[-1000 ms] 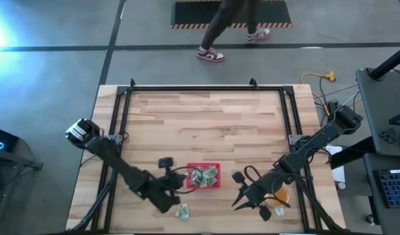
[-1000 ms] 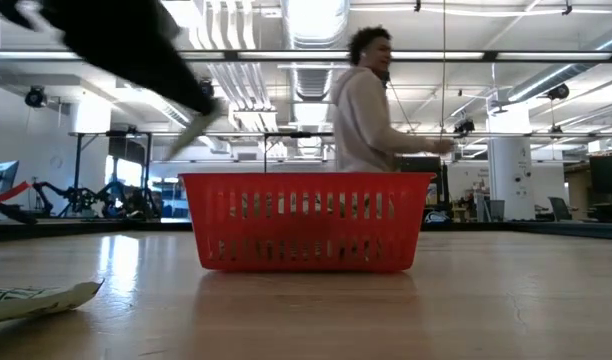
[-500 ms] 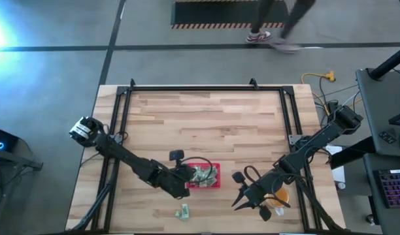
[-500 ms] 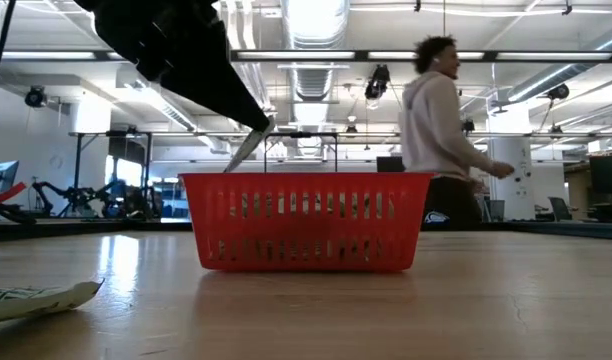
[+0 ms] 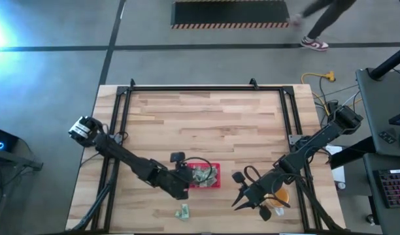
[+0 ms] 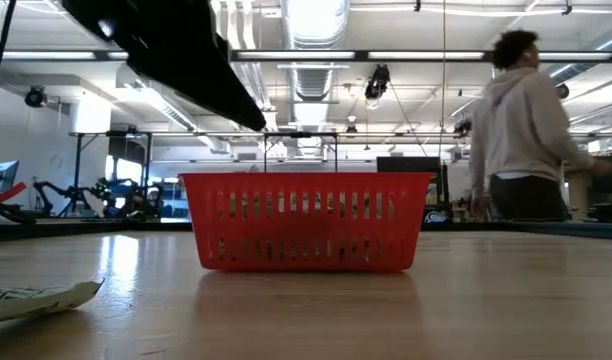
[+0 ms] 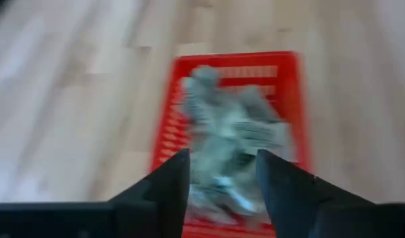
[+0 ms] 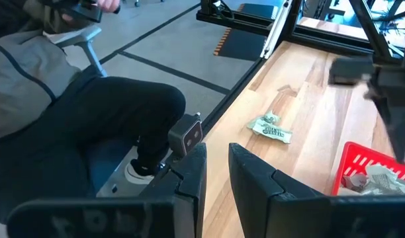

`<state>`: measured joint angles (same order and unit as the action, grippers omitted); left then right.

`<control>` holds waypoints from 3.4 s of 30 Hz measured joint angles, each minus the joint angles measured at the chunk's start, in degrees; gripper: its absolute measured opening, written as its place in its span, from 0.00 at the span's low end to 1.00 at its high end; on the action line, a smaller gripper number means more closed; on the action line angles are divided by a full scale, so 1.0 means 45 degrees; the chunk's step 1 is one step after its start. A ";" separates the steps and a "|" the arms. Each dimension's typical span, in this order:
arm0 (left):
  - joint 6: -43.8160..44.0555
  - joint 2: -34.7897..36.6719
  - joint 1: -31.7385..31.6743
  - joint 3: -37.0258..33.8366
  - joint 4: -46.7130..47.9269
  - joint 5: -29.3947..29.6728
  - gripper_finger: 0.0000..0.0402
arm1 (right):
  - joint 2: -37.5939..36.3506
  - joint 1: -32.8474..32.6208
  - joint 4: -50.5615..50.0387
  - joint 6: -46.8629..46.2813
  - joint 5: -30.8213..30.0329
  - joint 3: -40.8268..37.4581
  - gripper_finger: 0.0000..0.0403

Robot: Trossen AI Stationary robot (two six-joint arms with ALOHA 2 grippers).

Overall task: Pick and place Stevia / Truvia into bins
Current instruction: Put the white stevia packet into the red bin

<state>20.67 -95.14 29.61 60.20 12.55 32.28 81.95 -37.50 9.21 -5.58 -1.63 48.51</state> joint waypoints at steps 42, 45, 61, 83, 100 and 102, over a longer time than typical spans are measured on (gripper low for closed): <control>0.4032 -0.2776 0.2803 0.0109 -0.1468 -0.4952 0.41 | 0.0000 0.0000 -0.0092 -0.0049 0.0000 0.0000 0.14; 0.4003 -0.3073 0.2813 0.0143 -0.1646 -0.4788 0.41 | 0.0000 0.0000 -0.0092 -0.0053 0.0002 0.0000 0.14; 0.0879 -0.3279 0.1722 0.0185 -0.3486 -0.1834 0.41 | 0.0000 0.0000 -0.0092 -0.0053 0.0000 0.0000 0.14; 0.1986 -0.2591 0.2610 0.0219 -0.2713 -0.4148 0.41 | 0.0143 0.0000 0.0299 -0.0053 -0.0005 -0.0146 0.14; 0.1666 -0.3378 0.2759 0.0147 -0.2458 -0.2950 0.41 | 0.2593 -0.0026 0.0739 0.1472 0.0272 0.1458 0.14; 0.1700 -0.3467 0.2771 0.0165 -0.2496 -0.2891 0.41 | 0.3055 -0.0024 0.0710 0.1808 0.0763 0.1777 0.14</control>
<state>28.32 -110.74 42.07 60.95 1.32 19.27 95.70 -37.60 12.40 2.55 1.81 56.51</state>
